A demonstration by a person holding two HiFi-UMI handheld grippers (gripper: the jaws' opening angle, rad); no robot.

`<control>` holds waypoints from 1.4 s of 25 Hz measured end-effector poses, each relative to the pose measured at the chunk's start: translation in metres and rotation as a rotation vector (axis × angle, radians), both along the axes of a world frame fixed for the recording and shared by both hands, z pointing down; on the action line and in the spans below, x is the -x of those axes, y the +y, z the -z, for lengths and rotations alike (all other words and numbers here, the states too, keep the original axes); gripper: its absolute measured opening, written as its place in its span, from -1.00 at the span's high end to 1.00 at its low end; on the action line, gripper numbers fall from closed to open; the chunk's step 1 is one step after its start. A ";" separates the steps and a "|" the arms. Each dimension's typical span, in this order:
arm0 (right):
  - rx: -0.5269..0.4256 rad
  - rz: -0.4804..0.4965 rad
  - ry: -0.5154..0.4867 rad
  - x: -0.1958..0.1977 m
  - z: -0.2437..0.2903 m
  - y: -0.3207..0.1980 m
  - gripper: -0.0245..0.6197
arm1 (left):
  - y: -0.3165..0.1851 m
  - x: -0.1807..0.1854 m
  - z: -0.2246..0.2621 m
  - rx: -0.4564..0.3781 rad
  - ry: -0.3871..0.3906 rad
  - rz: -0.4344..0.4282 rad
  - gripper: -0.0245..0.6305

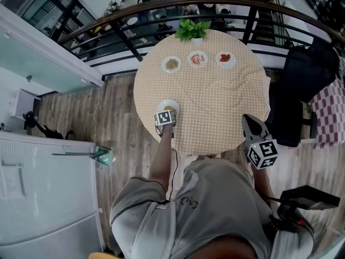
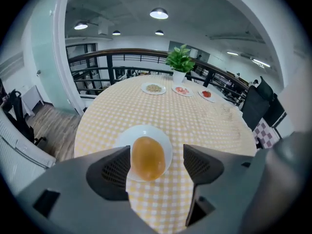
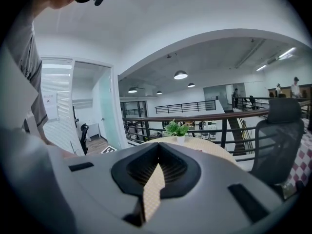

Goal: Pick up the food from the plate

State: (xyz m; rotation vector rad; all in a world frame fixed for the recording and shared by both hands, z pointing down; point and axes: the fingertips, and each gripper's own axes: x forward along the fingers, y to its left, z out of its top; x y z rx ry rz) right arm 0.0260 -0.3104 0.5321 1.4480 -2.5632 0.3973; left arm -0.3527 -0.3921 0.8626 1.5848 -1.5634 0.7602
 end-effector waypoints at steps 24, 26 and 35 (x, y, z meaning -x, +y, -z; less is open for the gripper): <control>0.018 -0.066 0.033 -0.018 -0.006 -0.005 0.91 | -0.012 0.003 -0.104 0.307 0.082 -0.044 -0.19; 0.022 -0.063 0.032 -0.018 -0.007 -0.005 0.91 | -0.011 0.003 -0.103 0.311 0.084 -0.045 -0.19; 0.025 -0.045 0.026 -0.018 -0.009 -0.005 0.91 | -0.009 0.004 -0.098 0.260 0.121 -0.053 -0.18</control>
